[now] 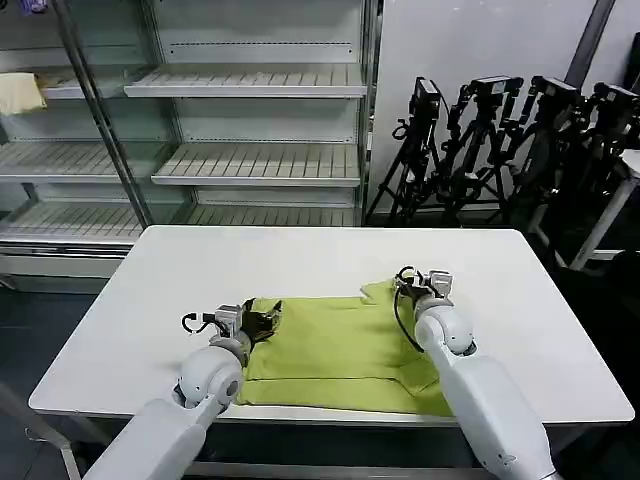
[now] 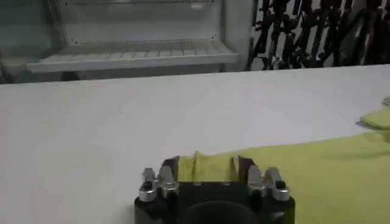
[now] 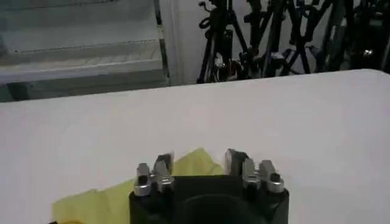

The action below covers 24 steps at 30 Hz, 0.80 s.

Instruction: Fold and organize the clothes.

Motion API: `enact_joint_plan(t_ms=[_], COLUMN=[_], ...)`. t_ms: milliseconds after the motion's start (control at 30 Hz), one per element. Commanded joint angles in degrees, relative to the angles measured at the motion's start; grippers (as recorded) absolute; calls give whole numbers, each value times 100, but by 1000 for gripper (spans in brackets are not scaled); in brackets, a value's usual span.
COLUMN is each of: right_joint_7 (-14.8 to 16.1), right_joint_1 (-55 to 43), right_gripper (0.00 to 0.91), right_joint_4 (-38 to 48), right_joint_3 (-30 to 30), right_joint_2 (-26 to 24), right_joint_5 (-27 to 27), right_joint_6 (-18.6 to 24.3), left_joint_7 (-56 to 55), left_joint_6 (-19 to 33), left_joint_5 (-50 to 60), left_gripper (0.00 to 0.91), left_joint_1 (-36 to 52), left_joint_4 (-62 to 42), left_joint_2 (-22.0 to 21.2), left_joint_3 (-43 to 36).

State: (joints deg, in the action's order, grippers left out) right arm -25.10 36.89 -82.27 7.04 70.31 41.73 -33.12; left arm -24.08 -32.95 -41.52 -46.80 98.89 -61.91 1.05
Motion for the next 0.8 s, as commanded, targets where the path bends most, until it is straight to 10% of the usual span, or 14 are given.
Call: enact_joint_plan(t_ms=[33, 800], right_joint_7=[102, 602], right_joint_1=[-24, 517], right_gripper=[0, 0], right_joint_4=[137, -1340], right_joint_3=[-85, 377], right_joint_2=[46, -281], right_joint_5=[161, -341], right_joint_6=[-25, 794], left_joint_7=[53, 246], left_joint_6=[-10, 476], left_joint_5=[-195, -325], left_gripper=[71, 71], left_joint_1=[-9, -360], left_joint_4=[-35, 811], left_joint_2=[8, 303], left_joint_3=[25, 468])
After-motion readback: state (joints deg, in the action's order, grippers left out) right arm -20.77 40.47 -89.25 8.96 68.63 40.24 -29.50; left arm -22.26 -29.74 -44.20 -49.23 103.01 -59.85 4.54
